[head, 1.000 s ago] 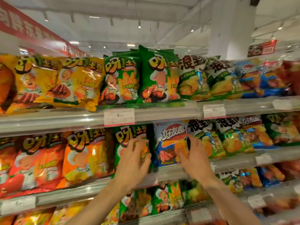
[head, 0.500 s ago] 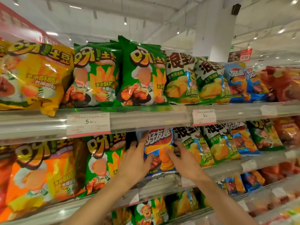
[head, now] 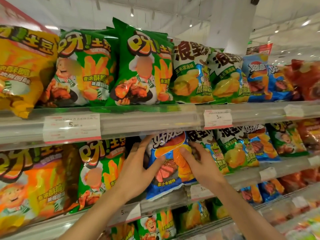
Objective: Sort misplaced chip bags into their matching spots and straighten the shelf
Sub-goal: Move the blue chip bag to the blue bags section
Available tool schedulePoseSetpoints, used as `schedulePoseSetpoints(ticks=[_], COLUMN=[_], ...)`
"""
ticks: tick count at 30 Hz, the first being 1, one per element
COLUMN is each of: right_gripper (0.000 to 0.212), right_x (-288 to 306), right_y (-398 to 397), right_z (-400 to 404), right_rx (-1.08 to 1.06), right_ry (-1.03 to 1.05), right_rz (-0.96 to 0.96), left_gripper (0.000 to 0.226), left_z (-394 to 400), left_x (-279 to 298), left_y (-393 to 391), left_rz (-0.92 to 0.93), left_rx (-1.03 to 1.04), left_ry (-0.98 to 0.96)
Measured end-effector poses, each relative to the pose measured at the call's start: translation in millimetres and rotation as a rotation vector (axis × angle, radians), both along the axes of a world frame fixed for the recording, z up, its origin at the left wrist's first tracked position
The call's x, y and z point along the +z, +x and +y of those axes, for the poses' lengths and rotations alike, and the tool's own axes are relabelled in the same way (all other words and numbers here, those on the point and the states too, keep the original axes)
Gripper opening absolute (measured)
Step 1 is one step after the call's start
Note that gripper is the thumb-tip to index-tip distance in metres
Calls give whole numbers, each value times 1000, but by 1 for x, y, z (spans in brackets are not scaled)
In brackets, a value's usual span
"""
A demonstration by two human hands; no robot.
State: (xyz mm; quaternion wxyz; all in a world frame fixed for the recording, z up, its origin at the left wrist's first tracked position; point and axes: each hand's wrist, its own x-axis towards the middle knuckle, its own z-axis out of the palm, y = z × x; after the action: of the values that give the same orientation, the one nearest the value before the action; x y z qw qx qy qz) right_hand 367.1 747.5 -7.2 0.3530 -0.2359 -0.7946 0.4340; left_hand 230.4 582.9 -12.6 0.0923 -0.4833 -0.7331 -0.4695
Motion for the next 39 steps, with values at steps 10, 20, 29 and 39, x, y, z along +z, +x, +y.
schedulePoseSetpoints(ticks=[10,20,29,39], right_gripper=[39,44,83,44], right_x=[-17,-46,-64,-3], right_y=[117,306,373,324], right_z=[58,183,292,391], right_rx=[51,-165,-309,-209], right_ry=[-103,-165,-251,-148], right_rz=[87,-66,-112,-93], left_gripper=[69,63,69,69], left_z=[72,222,344,440], left_x=[-17,-35,-39,-11], left_y=[108,273,322,281], left_rz=[-75,-194,-169,-337], left_rx=[-116,-361,-449,-414], left_ry=[40,-96,-203,38])
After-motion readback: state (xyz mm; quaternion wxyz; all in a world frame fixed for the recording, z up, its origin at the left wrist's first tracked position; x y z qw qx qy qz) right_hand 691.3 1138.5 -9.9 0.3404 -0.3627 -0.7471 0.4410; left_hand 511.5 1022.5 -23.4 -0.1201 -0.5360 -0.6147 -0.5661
